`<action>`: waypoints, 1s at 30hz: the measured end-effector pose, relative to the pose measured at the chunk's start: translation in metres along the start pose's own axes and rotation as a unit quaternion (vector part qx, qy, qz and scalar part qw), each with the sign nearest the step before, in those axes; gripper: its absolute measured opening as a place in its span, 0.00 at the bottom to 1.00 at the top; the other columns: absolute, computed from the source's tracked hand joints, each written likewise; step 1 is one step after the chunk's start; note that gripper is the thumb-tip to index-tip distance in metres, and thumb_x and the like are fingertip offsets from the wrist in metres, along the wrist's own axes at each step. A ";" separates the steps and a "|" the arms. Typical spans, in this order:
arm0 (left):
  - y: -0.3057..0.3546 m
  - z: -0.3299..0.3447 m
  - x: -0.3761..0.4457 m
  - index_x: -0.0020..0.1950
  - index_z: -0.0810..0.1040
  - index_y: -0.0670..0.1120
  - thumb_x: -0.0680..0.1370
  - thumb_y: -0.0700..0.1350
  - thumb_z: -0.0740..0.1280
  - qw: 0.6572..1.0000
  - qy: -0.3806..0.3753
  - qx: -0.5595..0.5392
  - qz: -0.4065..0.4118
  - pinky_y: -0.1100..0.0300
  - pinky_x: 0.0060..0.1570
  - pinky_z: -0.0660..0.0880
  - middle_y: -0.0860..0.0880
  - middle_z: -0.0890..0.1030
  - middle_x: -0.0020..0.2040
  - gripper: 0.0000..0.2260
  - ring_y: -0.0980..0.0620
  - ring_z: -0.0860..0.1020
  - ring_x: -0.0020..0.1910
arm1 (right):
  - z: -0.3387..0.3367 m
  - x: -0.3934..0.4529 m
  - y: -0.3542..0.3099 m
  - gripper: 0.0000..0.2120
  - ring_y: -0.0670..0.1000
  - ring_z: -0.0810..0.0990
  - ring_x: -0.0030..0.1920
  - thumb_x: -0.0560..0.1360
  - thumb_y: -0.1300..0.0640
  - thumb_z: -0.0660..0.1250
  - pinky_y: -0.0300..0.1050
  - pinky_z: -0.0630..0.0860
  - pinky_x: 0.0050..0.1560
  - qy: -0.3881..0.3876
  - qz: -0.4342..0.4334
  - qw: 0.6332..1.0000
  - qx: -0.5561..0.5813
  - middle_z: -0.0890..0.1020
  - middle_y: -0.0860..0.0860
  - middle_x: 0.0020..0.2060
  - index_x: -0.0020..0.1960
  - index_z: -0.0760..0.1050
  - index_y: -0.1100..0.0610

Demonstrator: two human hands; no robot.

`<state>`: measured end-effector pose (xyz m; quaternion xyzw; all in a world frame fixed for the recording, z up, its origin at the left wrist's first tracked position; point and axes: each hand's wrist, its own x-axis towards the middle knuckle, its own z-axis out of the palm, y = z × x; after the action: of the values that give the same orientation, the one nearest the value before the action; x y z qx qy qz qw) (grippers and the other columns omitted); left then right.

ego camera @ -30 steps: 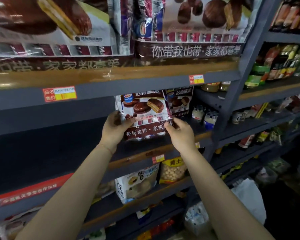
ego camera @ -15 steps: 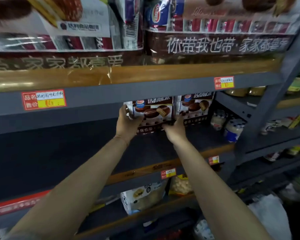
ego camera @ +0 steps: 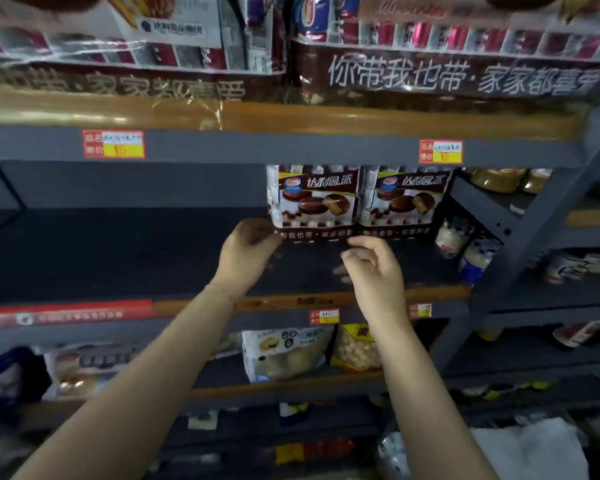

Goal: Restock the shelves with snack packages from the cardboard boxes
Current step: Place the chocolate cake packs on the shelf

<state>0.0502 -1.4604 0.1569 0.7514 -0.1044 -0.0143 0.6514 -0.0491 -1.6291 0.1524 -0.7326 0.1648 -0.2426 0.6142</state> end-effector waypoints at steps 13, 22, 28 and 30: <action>-0.065 -0.081 -0.213 0.48 0.79 0.45 0.83 0.41 0.65 0.989 0.001 0.088 -0.115 0.59 0.36 0.78 0.51 0.84 0.35 0.05 0.51 0.83 0.35 | 0.022 -0.180 0.068 0.06 0.51 0.82 0.36 0.81 0.59 0.65 0.56 0.78 0.44 -0.230 0.117 0.965 -0.054 0.81 0.52 0.38 0.46 0.77 0.55; -0.105 -0.297 -0.311 0.44 0.80 0.46 0.81 0.41 0.67 0.978 0.071 0.080 -0.177 0.53 0.43 0.80 0.51 0.84 0.38 0.07 0.45 0.84 0.40 | 0.205 -0.296 0.020 0.05 0.48 0.81 0.42 0.81 0.54 0.64 0.41 0.76 0.43 -0.396 0.027 0.909 -0.129 0.81 0.50 0.42 0.48 0.78 0.52; -0.144 -0.497 -0.410 0.48 0.80 0.41 0.81 0.39 0.67 0.953 0.236 0.018 -0.187 0.63 0.36 0.76 0.47 0.83 0.39 0.04 0.49 0.81 0.37 | 0.399 -0.425 -0.019 0.05 0.49 0.82 0.42 0.79 0.53 0.66 0.52 0.80 0.49 -0.513 -0.021 0.845 -0.150 0.82 0.48 0.40 0.46 0.78 0.50; -0.155 -0.549 -0.439 0.48 0.80 0.41 0.81 0.39 0.66 0.937 0.293 -0.004 -0.193 0.67 0.33 0.74 0.47 0.83 0.39 0.04 0.51 0.80 0.36 | 0.453 -0.466 -0.034 0.05 0.53 0.82 0.44 0.78 0.52 0.66 0.56 0.79 0.50 -0.553 -0.041 0.819 -0.148 0.82 0.49 0.40 0.45 0.78 0.50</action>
<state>-0.2714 -0.8275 0.0376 0.7257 0.2378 0.0804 0.6405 -0.1841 -0.9996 0.0568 -0.8317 -0.1992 0.2055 0.4758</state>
